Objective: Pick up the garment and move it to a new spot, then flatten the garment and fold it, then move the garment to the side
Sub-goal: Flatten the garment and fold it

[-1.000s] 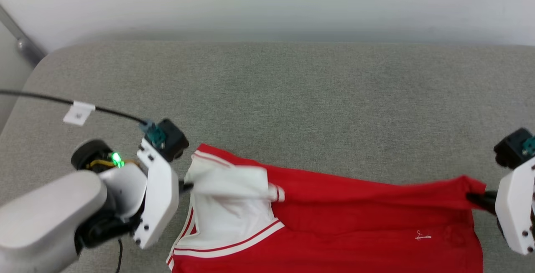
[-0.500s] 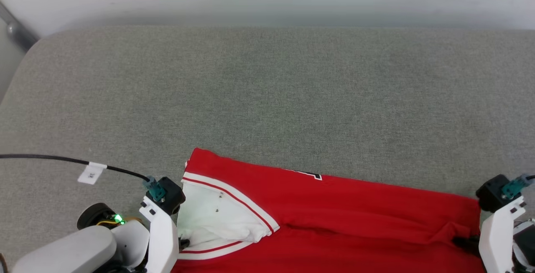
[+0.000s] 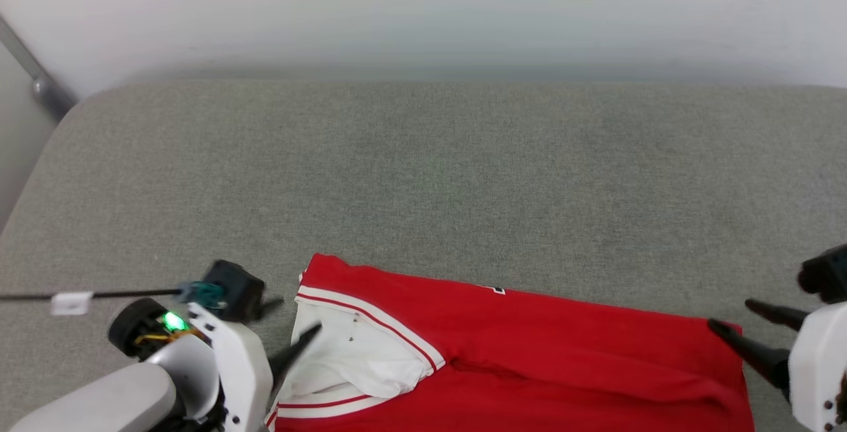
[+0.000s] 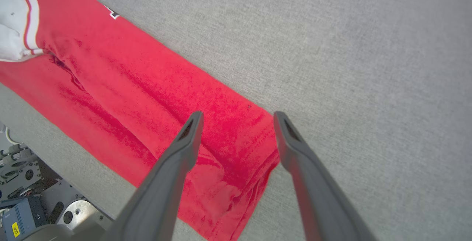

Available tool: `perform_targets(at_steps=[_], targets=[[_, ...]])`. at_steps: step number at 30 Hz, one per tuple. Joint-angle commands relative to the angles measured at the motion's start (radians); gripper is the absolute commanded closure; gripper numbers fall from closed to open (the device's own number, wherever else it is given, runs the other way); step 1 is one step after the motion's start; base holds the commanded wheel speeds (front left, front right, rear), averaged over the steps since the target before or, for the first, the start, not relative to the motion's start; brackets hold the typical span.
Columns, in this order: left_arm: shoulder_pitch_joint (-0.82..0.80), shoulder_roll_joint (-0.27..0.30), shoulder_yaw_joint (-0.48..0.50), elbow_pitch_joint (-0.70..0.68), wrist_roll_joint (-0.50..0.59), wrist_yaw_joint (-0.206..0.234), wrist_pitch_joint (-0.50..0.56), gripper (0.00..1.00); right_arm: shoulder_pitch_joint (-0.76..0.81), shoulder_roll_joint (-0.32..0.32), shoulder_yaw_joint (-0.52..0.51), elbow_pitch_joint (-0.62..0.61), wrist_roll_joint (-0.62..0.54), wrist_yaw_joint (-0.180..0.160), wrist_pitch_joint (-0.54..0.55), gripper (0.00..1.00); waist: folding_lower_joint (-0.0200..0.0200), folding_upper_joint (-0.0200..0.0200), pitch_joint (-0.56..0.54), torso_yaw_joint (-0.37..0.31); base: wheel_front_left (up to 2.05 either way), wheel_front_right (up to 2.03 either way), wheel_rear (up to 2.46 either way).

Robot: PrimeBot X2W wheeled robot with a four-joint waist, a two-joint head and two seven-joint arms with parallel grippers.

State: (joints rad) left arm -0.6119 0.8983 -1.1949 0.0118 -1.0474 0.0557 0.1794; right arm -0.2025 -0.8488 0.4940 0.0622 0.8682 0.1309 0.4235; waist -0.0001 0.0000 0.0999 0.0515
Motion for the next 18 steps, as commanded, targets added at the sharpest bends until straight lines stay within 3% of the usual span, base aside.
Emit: perform_targets(at_steps=[1,4,9,13,18], targets=[[0.017,0.006,0.021,-0.01,0.022,0.033,-0.054,0.0,0.026,-0.002,-0.027,-0.016,-0.007,0.0,-0.023,0.0,0.0001,0.0,-0.013,0.0,0.0,0.0,0.0],[0.042,0.015,0.062,-0.019,0.097,0.135,-0.204,0.0,0.065,0.011,-0.122,-0.036,-0.017,-0.001,-0.075,0.0,0.0001,0.0,-0.011,0.001,0.0,0.0,0.0],[0.086,-0.023,0.114,0.003,0.184,0.289,-0.401,0.0,0.164,0.062,-0.285,-0.017,-0.022,-0.001,-0.109,0.0,0.0001,0.0,0.013,0.011,0.0,0.0,0.0],[0.135,-0.084,0.183,0.024,0.254,0.405,-0.442,0.0,0.249,0.125,-0.386,0.012,0.003,0.0,-0.093,0.0,0.0001,0.0,0.036,0.021,0.0,0.0,0.0],[0.232,-0.182,0.35,-0.012,0.388,0.497,-0.445,0.0,0.318,0.199,-0.457,0.035,0.042,0.0,-0.055,0.0,0.0001,0.0,0.062,0.029,0.0,0.0,0.0]])
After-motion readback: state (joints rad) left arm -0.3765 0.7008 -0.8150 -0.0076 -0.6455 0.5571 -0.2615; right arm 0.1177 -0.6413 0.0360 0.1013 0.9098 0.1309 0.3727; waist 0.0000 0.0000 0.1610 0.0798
